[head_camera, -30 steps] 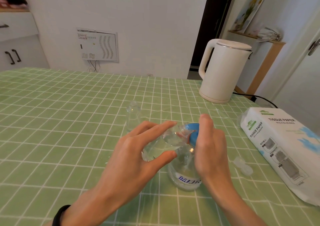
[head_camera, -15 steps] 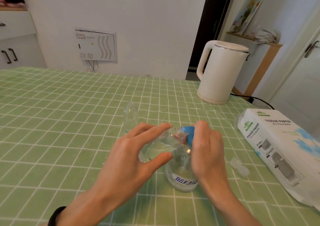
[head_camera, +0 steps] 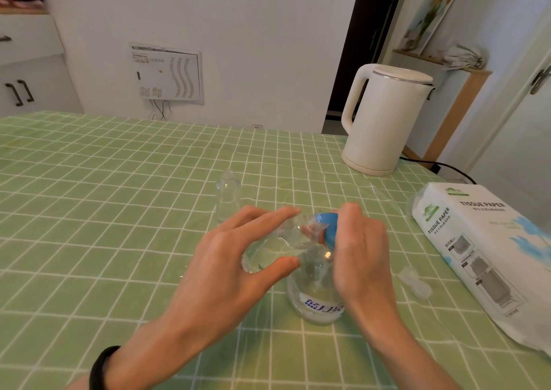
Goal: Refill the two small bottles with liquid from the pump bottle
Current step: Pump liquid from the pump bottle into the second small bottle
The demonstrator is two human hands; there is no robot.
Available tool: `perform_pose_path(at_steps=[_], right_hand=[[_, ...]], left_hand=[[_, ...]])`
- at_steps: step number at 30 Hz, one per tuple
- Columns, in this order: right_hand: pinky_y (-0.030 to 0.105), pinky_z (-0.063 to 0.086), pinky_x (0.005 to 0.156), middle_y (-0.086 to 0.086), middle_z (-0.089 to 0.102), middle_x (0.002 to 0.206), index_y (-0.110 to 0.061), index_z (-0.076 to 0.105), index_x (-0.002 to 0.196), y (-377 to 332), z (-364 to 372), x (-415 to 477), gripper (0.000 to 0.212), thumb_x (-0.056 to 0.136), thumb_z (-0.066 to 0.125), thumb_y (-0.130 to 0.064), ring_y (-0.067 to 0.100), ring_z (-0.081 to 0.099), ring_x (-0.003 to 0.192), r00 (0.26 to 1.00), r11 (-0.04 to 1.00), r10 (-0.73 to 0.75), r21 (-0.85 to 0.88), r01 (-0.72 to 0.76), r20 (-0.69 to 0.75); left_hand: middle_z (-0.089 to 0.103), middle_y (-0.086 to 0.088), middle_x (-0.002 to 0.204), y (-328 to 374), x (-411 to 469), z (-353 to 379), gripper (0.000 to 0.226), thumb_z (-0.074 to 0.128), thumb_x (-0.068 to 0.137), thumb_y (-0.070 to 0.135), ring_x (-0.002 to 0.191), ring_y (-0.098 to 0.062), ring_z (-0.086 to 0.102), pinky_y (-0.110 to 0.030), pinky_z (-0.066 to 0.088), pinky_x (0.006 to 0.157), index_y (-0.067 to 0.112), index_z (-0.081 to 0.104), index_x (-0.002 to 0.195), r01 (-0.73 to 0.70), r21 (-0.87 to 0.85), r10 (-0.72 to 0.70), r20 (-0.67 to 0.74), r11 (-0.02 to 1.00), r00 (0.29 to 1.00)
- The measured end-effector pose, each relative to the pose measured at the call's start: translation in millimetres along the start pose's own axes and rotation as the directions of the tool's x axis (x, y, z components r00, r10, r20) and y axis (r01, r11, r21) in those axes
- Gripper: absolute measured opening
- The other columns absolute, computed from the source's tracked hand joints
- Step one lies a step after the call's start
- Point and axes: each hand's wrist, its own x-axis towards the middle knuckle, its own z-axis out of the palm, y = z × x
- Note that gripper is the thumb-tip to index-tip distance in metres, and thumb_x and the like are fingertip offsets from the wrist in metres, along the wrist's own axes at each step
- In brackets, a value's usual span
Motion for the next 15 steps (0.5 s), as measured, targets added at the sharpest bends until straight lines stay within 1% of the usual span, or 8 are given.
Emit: perform_pose_path(at_steps=[1, 4, 6, 7, 8, 10, 13, 15], right_hand=[[0.045, 0.036, 0.051, 0.018, 0.045, 0.050, -0.008, 0.042, 0.048, 0.1, -0.2, -0.1, 0.057, 0.082, 0.028, -0.051, 0.025, 0.034, 0.048, 1.000, 1.000, 0.006, 0.002, -0.006, -0.001], [0.032, 0.033, 0.049, -0.005, 0.041, 0.043, -0.021, 0.040, 0.042, 3.1, -0.6, 0.0, 0.061, 0.089, 0.027, -0.057, 0.011, 0.033, 0.043, 1.000, 1.000, 0.013, 0.017, -0.013, -0.002], [0.027, 0.034, 0.049, -0.009, 0.041, 0.041, -0.027, 0.045, 0.038, 3.7, -0.2, -0.6, 0.069, 0.094, 0.025, -0.062, 0.007, 0.033, 0.040, 1.000, 1.000, 0.021, 0.007, -0.021, -0.003], [0.027, 0.034, 0.050, -0.010, 0.040, 0.041, -0.029, 0.046, 0.037, 3.4, 0.1, -0.7, 0.070, 0.095, 0.024, -0.062, 0.007, 0.034, 0.040, 1.000, 1.000, 0.022, 0.002, -0.022, -0.003], [0.030, 0.035, 0.051, -0.009, 0.041, 0.041, -0.029, 0.045, 0.037, 2.3, 0.4, -1.0, 0.069, 0.094, 0.025, -0.063, 0.008, 0.034, 0.041, 1.000, 1.000, 0.025, 0.004, -0.025, -0.001], [0.035, 0.032, 0.050, -0.004, 0.038, 0.044, -0.023, 0.037, 0.042, 0.2, 0.2, -1.0, 0.062, 0.090, 0.027, -0.061, 0.013, 0.031, 0.044, 1.000, 0.999, 0.028, 0.021, -0.028, 0.002], [0.045, 0.028, 0.051, 0.012, 0.032, 0.050, -0.013, 0.028, 0.052, -2.2, 0.0, 0.0, 0.050, 0.085, 0.030, -0.051, 0.024, 0.025, 0.052, 1.000, 1.000, 0.023, 0.010, -0.023, -0.001], [0.049, 0.028, 0.053, 0.014, 0.030, 0.053, -0.010, 0.026, 0.055, -2.5, -0.4, 0.6, 0.046, 0.086, 0.032, -0.043, 0.020, 0.025, 0.052, 1.000, 1.000, 0.022, -0.009, -0.022, -0.007]], left_hand=[[0.067, 0.026, 0.120, 0.2, -0.1, -0.1, 0.058, 0.072, 0.084, 0.052, 0.114, 0.004, 0.063, -0.005, 0.042, 0.092, 0.045, 0.062, 0.141, 0.000, -0.007, 0.000, -0.001, 1.000, 1.000], [0.067, 0.026, 0.121, 0.2, -0.1, -0.1, 0.058, 0.073, 0.084, 0.051, 0.115, 0.002, 0.064, -0.006, 0.044, 0.094, 0.045, 0.062, 0.141, -0.004, -0.029, 0.003, -0.006, 1.000, 1.000], [0.067, 0.027, 0.121, 0.2, 0.0, -0.2, 0.058, 0.074, 0.084, 0.051, 0.116, 0.002, 0.065, -0.007, 0.045, 0.094, 0.045, 0.061, 0.141, -0.008, -0.027, 0.007, -0.009, 1.000, 1.000], [0.067, 0.027, 0.121, 0.1, 0.1, -0.2, 0.059, 0.074, 0.084, 0.050, 0.116, 0.002, 0.065, -0.008, 0.046, 0.094, 0.046, 0.061, 0.141, -0.008, -0.027, 0.008, -0.009, 1.000, 1.000], [0.067, 0.027, 0.121, 0.0, 0.1, -0.4, 0.059, 0.075, 0.084, 0.050, 0.116, 0.002, 0.065, -0.008, 0.046, 0.094, 0.046, 0.061, 0.141, -0.008, -0.028, 0.008, -0.009, 1.000, 1.000], [0.068, 0.028, 0.122, -0.3, 0.6, -0.4, 0.059, 0.076, 0.084, 0.049, 0.116, 0.003, 0.065, -0.009, 0.047, 0.094, 0.046, 0.061, 0.141, -0.010, -0.029, 0.010, -0.010, 1.000, 1.000], [0.069, 0.029, 0.124, -1.8, 0.8, -0.1, 0.059, 0.077, 0.083, 0.049, 0.117, 0.007, 0.064, -0.006, 0.046, 0.094, 0.046, 0.062, 0.140, -0.008, -0.035, 0.008, -0.009, 0.999, 1.000], [0.069, 0.032, 0.127, -2.1, 0.3, 0.2, 0.059, 0.076, 0.082, 0.050, 0.118, 0.012, 0.062, -0.002, 0.043, 0.094, 0.045, 0.063, 0.139, -0.004, -0.046, 0.004, -0.015, 0.999, 1.000]])
